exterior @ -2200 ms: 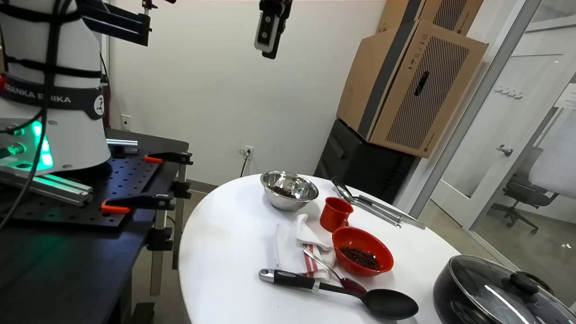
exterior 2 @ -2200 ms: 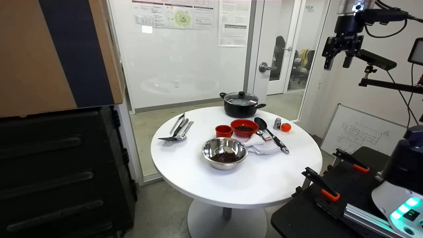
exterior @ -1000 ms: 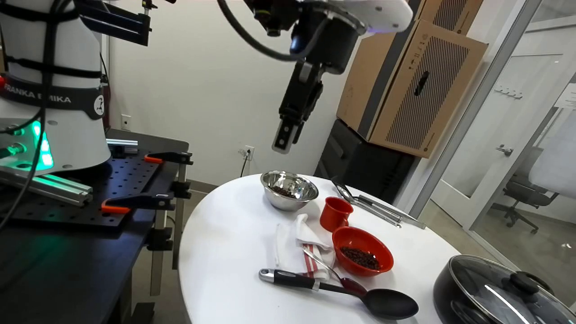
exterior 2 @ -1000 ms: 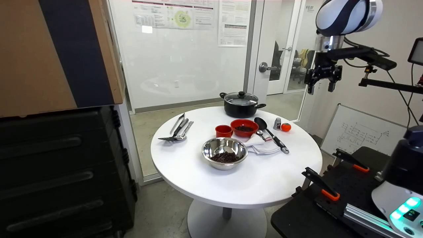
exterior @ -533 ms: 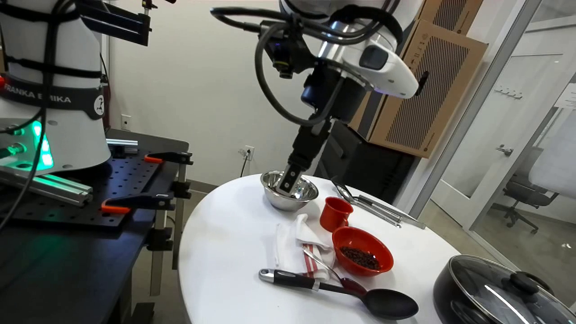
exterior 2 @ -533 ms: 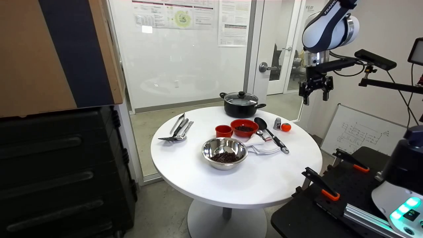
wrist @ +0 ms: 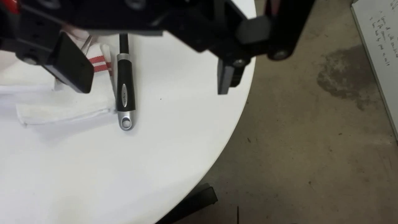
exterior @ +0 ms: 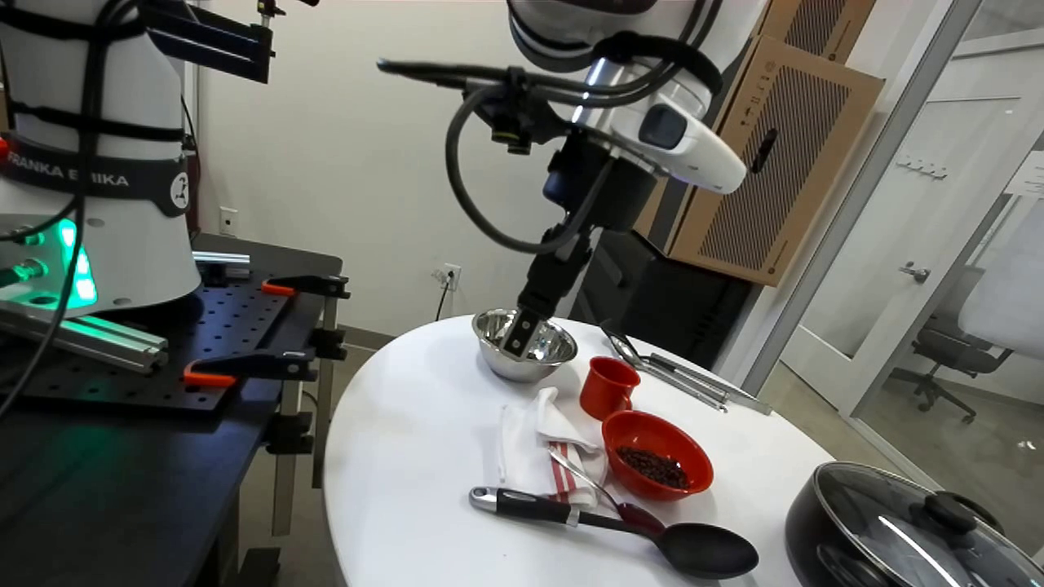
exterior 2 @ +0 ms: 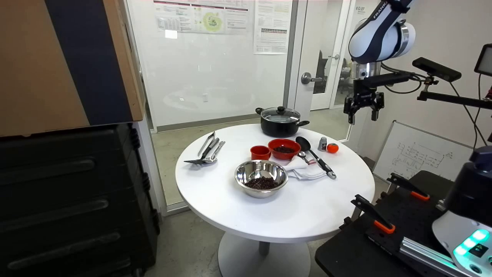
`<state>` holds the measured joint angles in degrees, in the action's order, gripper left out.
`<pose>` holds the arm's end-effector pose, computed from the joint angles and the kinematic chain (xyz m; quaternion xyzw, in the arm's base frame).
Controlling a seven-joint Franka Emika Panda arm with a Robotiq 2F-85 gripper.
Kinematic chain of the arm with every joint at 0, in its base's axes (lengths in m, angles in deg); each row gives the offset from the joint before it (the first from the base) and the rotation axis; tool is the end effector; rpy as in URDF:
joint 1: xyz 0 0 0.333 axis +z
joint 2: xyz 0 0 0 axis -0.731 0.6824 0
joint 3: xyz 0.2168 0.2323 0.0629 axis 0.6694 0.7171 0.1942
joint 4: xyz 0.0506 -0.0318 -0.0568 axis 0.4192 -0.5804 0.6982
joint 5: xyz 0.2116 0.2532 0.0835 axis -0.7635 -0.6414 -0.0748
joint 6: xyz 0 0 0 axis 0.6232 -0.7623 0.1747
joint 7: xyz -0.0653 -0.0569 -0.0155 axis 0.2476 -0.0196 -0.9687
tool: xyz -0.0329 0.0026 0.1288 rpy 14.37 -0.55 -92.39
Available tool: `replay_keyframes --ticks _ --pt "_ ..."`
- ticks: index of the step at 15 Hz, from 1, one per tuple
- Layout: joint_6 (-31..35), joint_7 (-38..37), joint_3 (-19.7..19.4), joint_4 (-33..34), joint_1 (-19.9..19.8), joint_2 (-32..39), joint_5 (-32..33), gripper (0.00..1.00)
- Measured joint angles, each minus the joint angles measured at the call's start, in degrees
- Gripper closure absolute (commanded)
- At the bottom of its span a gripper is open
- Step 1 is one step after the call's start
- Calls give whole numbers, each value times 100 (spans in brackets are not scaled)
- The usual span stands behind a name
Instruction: Use the silver spoon to stir the contents in the red bowl
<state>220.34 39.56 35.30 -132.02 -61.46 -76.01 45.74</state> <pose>0.3844 -0.1822 0.2879 0.9739 -0.2045 -0.0805 0.0565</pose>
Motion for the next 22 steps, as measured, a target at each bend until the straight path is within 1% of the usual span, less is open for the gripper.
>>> replay_keyframes --ticks 4,8,11,14,16,22 --pt "667 -32 77 -269 250 249 -579 0" --pt "1511 -520 106 -256 511 803 -619 0" --pt "1936 -1044 75 -12 662 1375 -637 0" --pt "2116 -1422 -14 363 852 1961 -686 0" --pt "2116 -1471 -46 569 935 2231 -756 0" --pt "2115 -1465 -90 562 955 2247 -764 0"
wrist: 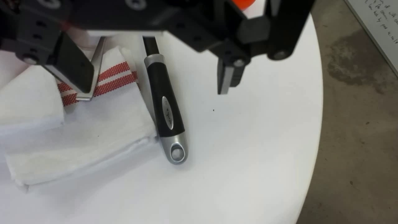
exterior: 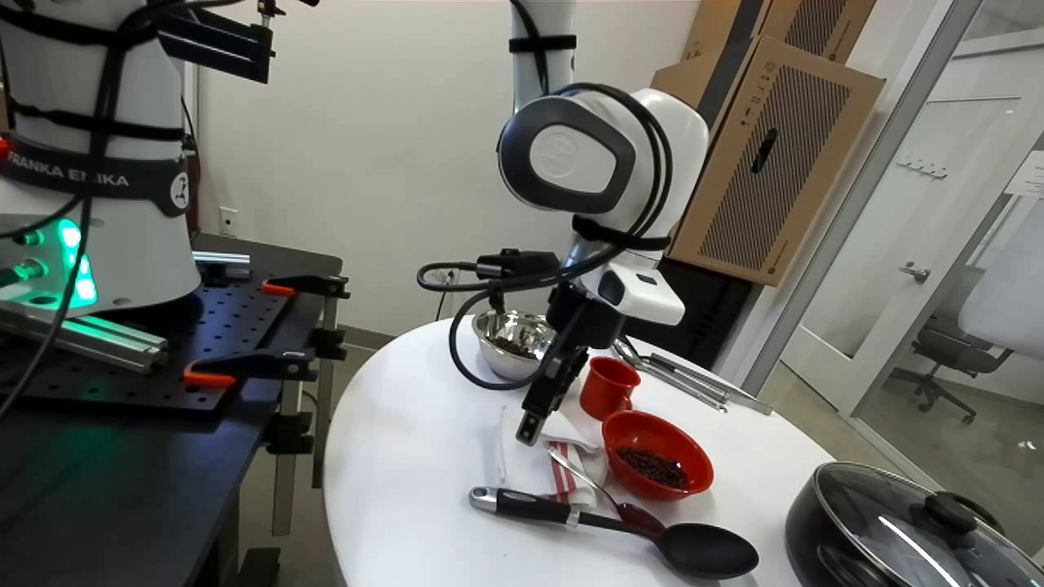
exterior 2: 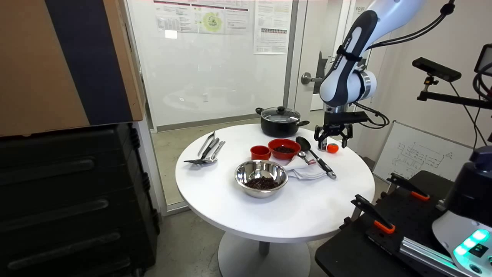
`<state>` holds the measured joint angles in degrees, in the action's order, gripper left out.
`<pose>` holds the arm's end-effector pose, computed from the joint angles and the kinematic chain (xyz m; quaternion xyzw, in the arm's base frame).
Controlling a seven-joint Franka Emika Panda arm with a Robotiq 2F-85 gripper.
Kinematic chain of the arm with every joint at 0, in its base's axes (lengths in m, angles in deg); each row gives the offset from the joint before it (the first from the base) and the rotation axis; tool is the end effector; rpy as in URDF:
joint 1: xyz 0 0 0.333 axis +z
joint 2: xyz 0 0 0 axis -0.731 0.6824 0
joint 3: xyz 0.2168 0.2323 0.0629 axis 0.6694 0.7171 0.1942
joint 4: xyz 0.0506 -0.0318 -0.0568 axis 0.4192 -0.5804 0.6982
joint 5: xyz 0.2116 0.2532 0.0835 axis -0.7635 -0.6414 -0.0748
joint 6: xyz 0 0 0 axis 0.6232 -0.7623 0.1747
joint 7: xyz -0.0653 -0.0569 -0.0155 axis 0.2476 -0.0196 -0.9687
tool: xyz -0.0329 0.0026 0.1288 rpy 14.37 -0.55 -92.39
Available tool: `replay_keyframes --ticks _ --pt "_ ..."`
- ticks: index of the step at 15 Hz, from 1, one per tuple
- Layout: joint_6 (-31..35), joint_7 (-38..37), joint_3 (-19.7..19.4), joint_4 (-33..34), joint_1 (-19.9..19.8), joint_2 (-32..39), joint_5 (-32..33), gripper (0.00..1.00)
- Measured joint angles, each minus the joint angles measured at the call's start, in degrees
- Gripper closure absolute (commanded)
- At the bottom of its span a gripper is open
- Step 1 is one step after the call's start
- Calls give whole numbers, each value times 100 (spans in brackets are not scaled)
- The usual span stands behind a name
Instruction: Use the silver spoon to stir the contents in the red bowl
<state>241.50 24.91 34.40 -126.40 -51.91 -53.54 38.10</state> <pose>0.4572 -0.1333 0.1691 0.9542 -0.2928 -0.0284 0.0543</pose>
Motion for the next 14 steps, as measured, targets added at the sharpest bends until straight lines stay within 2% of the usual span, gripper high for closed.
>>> replay_keyframes --ticks 8,14 --pt "342 7 106 126 46 409 -640 0" --pt "724 3 195 615 117 972 -1028 0"
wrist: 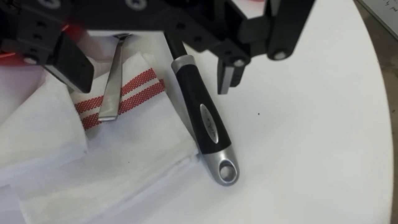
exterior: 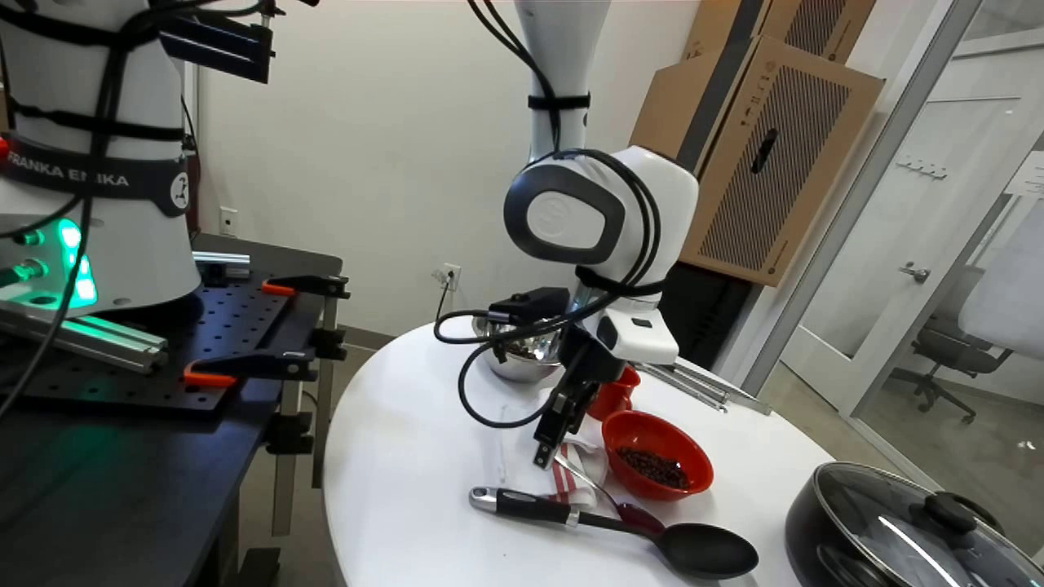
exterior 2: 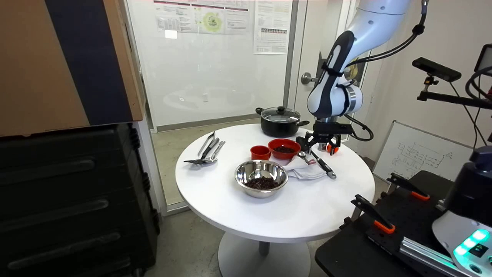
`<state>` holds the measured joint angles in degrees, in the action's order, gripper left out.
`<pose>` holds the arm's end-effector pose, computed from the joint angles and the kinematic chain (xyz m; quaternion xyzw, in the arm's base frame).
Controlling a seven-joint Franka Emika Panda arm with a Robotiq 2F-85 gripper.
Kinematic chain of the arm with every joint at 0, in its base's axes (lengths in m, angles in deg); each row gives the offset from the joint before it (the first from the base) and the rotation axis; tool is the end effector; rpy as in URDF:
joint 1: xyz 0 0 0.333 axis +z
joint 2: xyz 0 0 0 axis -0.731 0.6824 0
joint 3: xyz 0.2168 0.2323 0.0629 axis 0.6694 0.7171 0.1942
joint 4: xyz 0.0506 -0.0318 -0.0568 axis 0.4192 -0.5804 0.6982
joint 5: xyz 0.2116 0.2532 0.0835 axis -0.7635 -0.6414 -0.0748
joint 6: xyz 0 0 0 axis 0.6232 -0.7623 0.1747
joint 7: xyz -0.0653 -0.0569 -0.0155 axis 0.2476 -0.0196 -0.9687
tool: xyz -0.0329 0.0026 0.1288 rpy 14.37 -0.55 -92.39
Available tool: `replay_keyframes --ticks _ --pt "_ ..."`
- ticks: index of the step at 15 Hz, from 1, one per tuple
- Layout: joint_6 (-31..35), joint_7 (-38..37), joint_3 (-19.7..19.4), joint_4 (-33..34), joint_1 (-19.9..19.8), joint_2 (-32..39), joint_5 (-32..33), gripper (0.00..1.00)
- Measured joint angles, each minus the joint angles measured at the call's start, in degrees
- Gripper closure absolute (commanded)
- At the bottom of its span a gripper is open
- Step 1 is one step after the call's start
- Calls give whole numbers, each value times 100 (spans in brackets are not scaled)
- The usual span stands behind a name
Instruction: Use the silver spoon to stir the contents in the red bowl
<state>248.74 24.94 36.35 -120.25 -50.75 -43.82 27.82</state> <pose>0.4925 -0.1225 0.1245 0.9391 -0.3422 0.0060 0.0295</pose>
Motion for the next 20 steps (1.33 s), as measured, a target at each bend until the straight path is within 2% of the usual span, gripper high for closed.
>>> replay_keyframes --ticks 11,20 --pt "-21 -74 32 1093 244 1030 -260 0" --pt "-78 -77 67 952 229 774 -374 0"
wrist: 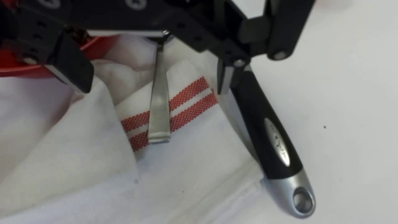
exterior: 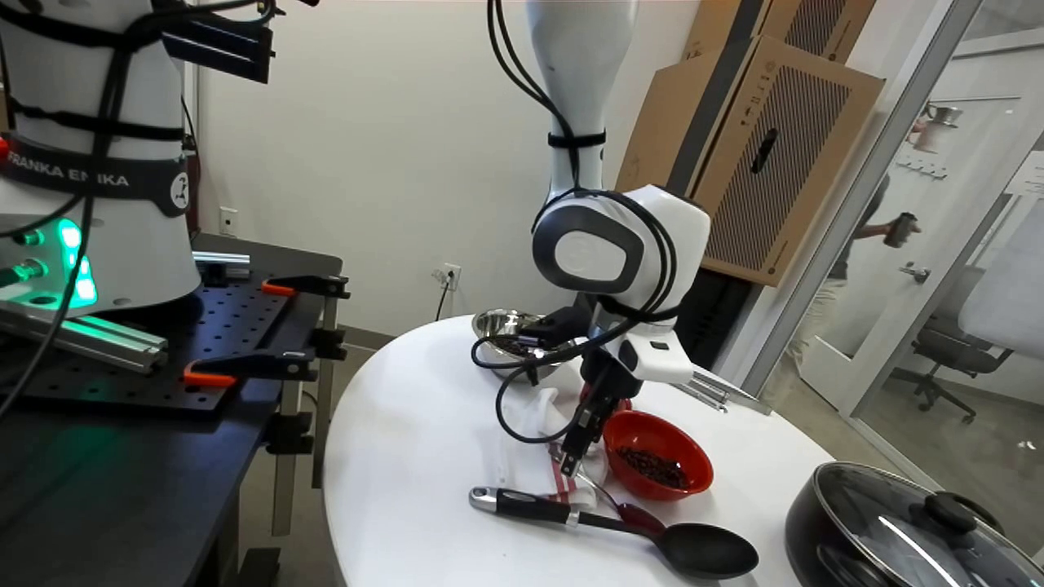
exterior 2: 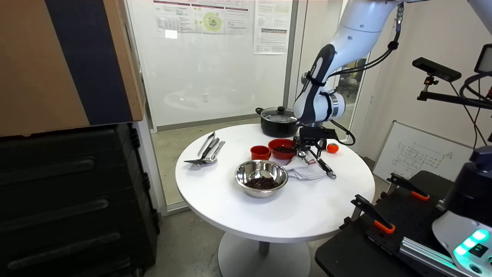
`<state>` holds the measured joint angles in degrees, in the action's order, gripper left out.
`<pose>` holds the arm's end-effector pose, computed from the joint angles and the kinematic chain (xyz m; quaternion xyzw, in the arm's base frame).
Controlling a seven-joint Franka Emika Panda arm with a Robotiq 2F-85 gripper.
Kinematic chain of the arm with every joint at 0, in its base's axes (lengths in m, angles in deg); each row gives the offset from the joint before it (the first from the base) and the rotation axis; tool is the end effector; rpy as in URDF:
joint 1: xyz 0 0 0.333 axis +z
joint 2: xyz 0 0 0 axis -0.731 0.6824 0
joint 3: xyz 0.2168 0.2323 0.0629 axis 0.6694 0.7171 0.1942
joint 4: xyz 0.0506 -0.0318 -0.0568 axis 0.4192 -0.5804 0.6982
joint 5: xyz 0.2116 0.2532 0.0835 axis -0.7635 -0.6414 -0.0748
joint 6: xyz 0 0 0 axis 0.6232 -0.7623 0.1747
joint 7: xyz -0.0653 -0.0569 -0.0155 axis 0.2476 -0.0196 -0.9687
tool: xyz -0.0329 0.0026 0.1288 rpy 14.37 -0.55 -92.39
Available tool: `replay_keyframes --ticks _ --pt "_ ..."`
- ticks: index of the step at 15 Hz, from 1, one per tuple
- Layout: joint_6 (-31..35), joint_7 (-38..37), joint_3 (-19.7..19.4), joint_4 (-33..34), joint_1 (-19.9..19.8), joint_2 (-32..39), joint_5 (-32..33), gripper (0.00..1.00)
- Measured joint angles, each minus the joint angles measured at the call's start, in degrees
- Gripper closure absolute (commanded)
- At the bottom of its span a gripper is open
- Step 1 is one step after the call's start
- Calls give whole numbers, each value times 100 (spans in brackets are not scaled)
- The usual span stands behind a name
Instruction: Use the silver spoon to stir the contents in the red bowl
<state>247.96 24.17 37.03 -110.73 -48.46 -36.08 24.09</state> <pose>0.5360 -0.1042 0.0956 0.9371 -0.3480 0.0163 0.0216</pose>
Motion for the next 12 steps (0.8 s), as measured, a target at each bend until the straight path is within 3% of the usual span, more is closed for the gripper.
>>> replay_keyframes --ticks 12 --pt "-347 -1 -54 -275 0 -193 0 1"
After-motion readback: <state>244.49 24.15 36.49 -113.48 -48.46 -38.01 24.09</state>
